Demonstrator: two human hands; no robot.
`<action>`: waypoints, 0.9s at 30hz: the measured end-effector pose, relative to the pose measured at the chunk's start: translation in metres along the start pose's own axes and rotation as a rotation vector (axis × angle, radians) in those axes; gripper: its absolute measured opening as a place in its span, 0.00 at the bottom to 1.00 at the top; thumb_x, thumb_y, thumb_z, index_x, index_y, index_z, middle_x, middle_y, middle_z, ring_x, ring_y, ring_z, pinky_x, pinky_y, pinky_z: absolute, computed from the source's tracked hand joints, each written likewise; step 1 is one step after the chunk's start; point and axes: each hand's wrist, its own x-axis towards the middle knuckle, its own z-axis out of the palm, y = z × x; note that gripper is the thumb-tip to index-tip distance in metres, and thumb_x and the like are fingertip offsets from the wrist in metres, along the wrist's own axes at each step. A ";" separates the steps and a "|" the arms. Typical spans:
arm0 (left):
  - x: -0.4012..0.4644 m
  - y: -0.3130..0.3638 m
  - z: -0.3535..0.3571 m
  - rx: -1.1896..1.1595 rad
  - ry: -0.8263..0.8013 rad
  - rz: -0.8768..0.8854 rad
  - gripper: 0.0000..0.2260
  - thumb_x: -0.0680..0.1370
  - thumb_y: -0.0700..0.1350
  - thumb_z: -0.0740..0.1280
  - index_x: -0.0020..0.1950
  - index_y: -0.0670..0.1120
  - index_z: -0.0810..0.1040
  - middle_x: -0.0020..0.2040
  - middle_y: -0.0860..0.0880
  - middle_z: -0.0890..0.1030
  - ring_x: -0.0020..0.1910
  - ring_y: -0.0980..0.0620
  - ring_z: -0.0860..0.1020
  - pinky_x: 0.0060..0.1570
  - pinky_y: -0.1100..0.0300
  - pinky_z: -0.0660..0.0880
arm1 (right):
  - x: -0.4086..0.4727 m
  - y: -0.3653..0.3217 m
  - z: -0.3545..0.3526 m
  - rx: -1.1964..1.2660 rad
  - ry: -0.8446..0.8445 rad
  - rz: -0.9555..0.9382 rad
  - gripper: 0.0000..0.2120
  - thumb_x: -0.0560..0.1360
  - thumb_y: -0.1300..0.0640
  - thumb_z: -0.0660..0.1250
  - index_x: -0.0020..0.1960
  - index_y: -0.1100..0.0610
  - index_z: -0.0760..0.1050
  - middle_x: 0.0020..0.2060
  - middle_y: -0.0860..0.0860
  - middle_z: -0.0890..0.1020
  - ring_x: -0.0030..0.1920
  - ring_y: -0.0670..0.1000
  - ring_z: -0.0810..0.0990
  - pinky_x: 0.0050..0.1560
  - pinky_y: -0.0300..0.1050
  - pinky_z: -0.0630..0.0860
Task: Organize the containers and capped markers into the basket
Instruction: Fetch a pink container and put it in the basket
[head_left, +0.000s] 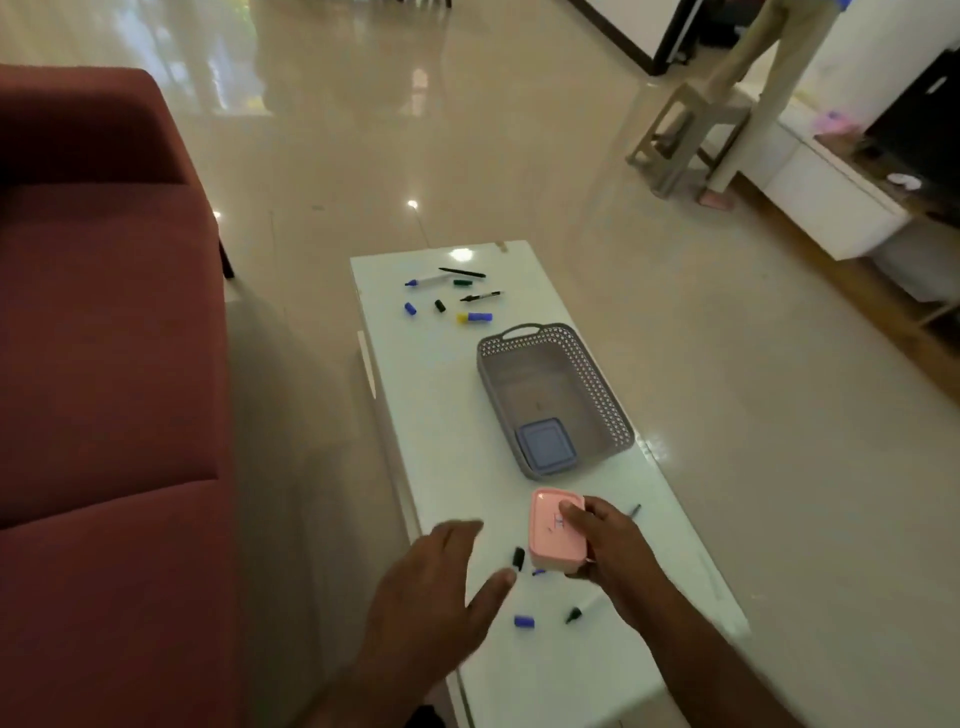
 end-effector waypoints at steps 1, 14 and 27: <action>0.002 0.014 -0.008 0.031 0.001 0.012 0.28 0.77 0.69 0.56 0.70 0.53 0.71 0.65 0.55 0.77 0.61 0.53 0.77 0.54 0.58 0.76 | -0.013 -0.008 -0.002 0.008 -0.011 -0.017 0.10 0.78 0.54 0.68 0.58 0.55 0.78 0.52 0.59 0.84 0.47 0.57 0.84 0.34 0.46 0.79; 0.029 0.162 -0.070 0.188 0.060 0.072 0.36 0.77 0.68 0.57 0.78 0.49 0.59 0.76 0.51 0.66 0.71 0.51 0.68 0.65 0.56 0.69 | -0.086 -0.113 -0.118 -0.025 -0.088 -0.242 0.09 0.78 0.54 0.67 0.56 0.56 0.78 0.45 0.53 0.85 0.39 0.50 0.84 0.34 0.45 0.79; 0.026 0.301 -0.011 0.350 0.197 -0.094 0.37 0.76 0.61 0.64 0.79 0.45 0.59 0.77 0.45 0.64 0.75 0.46 0.65 0.71 0.50 0.65 | -0.073 -0.147 -0.273 -0.190 -0.229 -0.384 0.11 0.78 0.52 0.68 0.58 0.55 0.78 0.50 0.54 0.85 0.43 0.51 0.82 0.30 0.41 0.76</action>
